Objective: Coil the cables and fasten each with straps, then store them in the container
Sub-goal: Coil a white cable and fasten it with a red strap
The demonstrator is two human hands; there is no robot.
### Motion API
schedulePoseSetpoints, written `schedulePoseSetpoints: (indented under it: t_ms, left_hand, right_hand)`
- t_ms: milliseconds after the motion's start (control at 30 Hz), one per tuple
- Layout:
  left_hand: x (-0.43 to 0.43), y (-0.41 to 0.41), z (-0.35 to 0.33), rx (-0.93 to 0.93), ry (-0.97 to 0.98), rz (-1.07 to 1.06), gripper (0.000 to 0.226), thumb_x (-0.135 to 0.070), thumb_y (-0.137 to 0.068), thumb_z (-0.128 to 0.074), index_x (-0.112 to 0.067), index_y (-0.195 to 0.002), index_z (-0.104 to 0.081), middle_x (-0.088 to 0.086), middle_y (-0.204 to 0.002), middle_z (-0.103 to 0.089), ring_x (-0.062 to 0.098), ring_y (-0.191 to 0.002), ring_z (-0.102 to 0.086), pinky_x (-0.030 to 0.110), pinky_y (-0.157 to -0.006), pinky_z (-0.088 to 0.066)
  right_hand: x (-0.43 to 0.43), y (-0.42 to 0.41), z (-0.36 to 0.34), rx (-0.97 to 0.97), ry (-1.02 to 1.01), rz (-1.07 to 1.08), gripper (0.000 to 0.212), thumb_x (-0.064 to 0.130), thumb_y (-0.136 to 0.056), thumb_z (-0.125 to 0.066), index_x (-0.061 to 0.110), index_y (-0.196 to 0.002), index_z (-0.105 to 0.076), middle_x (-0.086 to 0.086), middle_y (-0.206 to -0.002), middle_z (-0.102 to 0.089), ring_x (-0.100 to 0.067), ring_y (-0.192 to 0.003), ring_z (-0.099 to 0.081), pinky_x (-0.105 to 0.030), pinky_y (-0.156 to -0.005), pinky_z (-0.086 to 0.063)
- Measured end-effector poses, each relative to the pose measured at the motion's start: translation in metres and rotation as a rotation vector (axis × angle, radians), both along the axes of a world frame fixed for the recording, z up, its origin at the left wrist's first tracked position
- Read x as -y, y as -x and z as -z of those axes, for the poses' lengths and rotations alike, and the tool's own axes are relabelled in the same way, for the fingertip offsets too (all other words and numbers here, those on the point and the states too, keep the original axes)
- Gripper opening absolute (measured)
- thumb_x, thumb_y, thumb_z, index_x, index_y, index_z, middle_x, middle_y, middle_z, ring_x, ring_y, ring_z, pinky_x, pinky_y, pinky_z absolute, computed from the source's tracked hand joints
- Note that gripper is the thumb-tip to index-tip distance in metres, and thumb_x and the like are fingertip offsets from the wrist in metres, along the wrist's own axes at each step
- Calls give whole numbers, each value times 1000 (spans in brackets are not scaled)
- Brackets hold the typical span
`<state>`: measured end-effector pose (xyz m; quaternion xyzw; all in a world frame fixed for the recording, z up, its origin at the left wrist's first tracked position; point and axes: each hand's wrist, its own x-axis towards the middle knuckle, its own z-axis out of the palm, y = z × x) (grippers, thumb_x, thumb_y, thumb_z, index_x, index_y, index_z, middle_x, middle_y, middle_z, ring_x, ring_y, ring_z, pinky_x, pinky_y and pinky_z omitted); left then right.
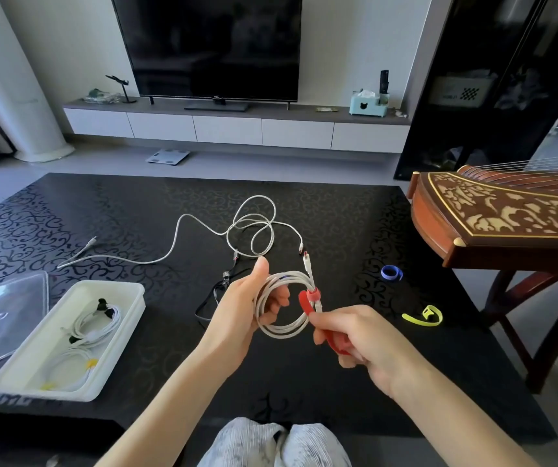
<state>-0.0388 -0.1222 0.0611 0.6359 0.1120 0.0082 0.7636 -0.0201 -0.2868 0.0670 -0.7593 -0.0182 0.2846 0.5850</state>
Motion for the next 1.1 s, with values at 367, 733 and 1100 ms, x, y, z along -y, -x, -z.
schedulePoseSetpoints:
  t_ms: [367, 733, 1100]
  left_hand:
    - [13, 5, 7, 65, -179, 88, 36, -20, -99, -43, -8, -69, -60, 1, -55, -43, 11, -52, -38, 25, -60, -31]
    - [15, 5, 5, 47, -172, 103, 29, -17, -71, -47, -15, -83, -73, 16, -78, -52, 22, -70, -42, 30, -66, -33]
    - [24, 5, 7, 107, -173, -55, 26, -20, -90, -59, -3, -71, -57, -4, -57, -48, 5, -54, -41, 16, -57, -35]
  right_hand:
    - [-14, -7, -8, -150, -166, 112, 29, 18, -93, -52, 10, -66, -61, 4, -42, -29, -9, -39, -23, -22, -44, -21]
    - [-18, 5, 3, -84, -226, 76, 21, 10, -95, -51, 13, -82, -67, 4, -51, -30, -10, -49, -25, -27, -52, -21]
    - [-11, 9, -3, 120, -119, -8, 16, 27, -91, -61, 17, -85, -71, 14, -44, -48, -2, -46, -47, -22, -54, -40]
